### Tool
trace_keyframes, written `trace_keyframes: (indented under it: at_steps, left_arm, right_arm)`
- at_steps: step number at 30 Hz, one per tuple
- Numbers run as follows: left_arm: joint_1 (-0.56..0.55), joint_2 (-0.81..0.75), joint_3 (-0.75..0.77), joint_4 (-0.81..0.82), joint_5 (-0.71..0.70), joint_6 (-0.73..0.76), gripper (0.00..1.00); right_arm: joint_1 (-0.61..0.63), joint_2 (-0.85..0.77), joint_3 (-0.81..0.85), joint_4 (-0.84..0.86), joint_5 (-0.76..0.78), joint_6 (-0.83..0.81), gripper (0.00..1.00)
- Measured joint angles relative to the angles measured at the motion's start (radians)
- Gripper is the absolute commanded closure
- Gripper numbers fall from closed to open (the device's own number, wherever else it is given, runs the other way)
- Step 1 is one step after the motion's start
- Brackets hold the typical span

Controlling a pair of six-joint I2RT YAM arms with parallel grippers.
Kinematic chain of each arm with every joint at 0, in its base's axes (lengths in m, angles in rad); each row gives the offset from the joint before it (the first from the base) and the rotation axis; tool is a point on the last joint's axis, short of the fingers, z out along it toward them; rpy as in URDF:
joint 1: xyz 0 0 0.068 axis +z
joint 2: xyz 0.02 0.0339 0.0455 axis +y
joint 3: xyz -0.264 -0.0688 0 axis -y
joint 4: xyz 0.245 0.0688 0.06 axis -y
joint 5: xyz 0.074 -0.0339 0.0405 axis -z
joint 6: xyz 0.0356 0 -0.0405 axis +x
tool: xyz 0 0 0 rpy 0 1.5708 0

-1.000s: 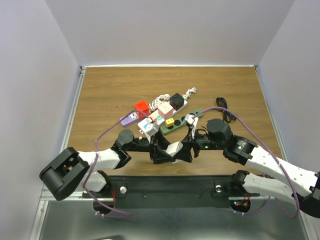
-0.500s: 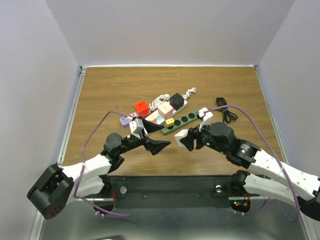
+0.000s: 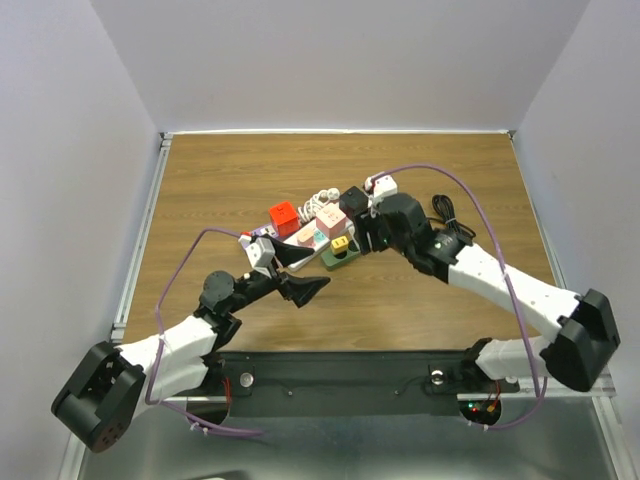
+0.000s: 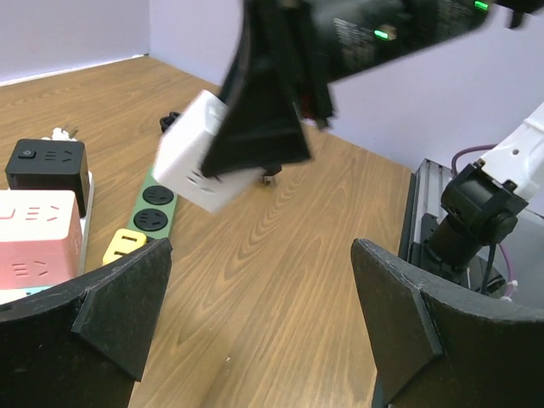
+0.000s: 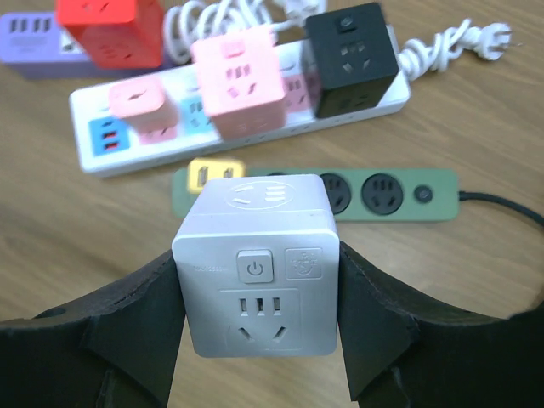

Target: Insert the plug

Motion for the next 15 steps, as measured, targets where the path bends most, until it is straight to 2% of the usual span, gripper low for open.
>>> trace_keyframes:
  at_steps: [8, 15]
  left_arm:
    - [0.017, -0.005, -0.011, 0.036, 0.039, -0.027, 0.02]
    - [0.024, -0.004, -0.026, 0.067, 0.065, -0.043, 0.02]
  right_arm:
    - [-0.252, 0.2, 0.114, -0.032, -0.197, -0.068, 0.99]
    - [-0.36, 0.312, 0.199, -0.127, -0.371, -0.105, 1.0]
